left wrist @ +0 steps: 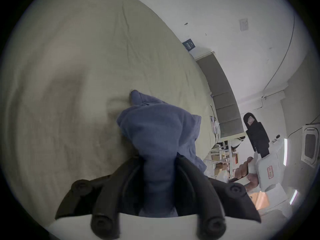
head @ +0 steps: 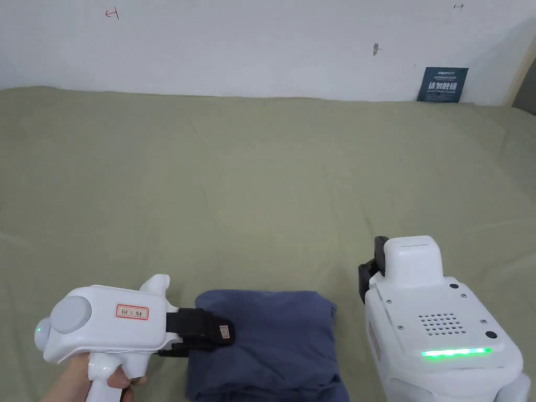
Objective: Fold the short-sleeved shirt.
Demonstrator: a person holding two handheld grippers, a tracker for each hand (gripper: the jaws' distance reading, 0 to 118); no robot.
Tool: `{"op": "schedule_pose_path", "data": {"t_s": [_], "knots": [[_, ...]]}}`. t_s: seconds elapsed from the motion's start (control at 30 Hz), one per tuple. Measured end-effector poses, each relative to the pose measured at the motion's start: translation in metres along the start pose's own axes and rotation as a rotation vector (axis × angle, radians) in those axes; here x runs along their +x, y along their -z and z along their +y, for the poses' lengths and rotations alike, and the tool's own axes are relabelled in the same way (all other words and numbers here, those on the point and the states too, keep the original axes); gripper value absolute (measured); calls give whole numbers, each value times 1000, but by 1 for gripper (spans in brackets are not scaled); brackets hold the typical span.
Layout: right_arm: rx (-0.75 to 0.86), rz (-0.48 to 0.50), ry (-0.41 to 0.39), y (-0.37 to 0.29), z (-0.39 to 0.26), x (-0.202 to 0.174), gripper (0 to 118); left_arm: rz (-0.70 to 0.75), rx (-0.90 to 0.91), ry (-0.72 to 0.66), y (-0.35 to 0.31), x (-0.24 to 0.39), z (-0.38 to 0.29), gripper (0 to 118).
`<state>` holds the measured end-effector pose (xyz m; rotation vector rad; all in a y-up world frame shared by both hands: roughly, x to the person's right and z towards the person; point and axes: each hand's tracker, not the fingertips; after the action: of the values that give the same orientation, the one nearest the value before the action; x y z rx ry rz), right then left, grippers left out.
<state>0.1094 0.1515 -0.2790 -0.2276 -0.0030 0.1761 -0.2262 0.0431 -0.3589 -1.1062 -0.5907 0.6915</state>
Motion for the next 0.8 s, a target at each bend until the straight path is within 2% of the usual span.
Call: {"op": "schedule_pose_path", "data": {"t_s": [0.1, 0.27, 0.43, 0.57, 0.8], "knots": [[7, 3, 45, 1, 3, -4, 0, 1, 1, 12, -2, 4, 1, 25], [46, 22, 69, -1, 9, -9, 0, -18, 1, 3, -10, 5, 3, 25], [32, 37, 52, 1, 16, -24, 0, -19, 30, -9, -43, -13, 13, 25], [23, 78, 50, 4, 21, -52, 0, 22, 45, -16, -92, -39, 22, 25], [15, 179, 54, 16, 31, -124, 0, 109, 131, -77, -202, -107, 47, 25]]}}
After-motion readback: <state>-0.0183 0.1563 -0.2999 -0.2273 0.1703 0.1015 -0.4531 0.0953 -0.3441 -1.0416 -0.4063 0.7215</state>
